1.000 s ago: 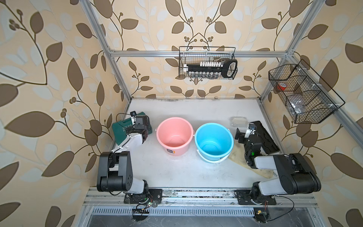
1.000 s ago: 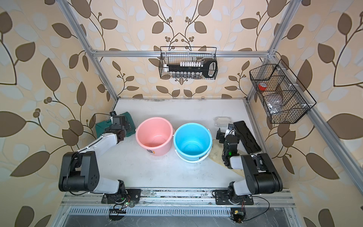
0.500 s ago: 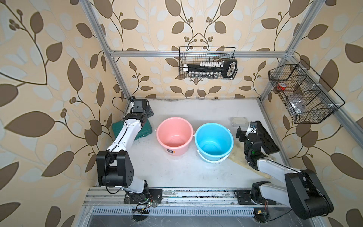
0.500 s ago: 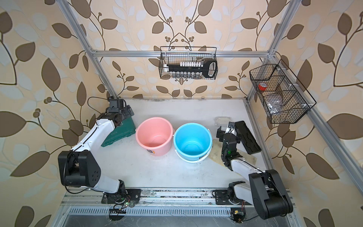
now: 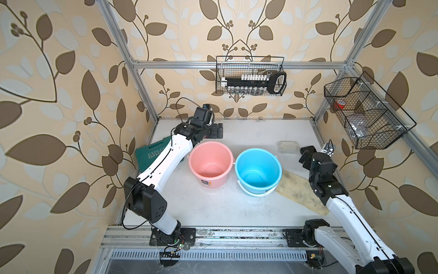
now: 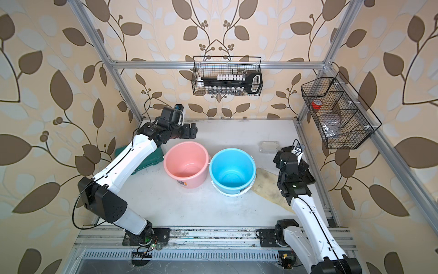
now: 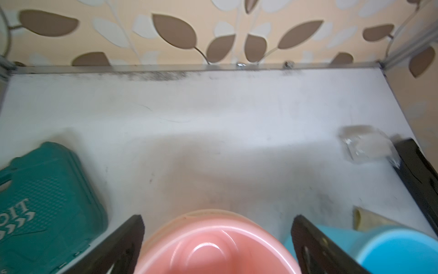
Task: Wipe the inside of the bucket with a cloth
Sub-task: Pick up the bucket from the center of the board.
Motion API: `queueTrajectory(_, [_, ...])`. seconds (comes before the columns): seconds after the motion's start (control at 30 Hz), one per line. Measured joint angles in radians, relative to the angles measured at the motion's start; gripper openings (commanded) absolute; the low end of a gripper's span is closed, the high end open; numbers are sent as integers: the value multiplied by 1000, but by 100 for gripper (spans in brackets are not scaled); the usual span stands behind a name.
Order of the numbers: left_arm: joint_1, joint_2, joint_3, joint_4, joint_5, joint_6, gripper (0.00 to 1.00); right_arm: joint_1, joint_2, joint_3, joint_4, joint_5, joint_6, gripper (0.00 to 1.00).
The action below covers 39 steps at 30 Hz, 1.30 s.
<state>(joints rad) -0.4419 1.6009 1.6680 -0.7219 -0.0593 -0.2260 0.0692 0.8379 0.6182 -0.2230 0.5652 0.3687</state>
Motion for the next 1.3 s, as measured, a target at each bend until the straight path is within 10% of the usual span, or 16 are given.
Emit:
queueTrajectory(0.5, [-230, 272, 316, -264, 113, 80, 99, -11, -60, 121, -457, -354, 92, 99])
queueTrajectory(1.03, [-246, 435, 468, -398, 169, 140, 85, -12, -5, 137, -582, -488, 217, 99])
queueTrajectory(1.3, [-246, 489, 470, -432, 193, 162, 60, -13, 4, 109, -584, -487, 251, 99])
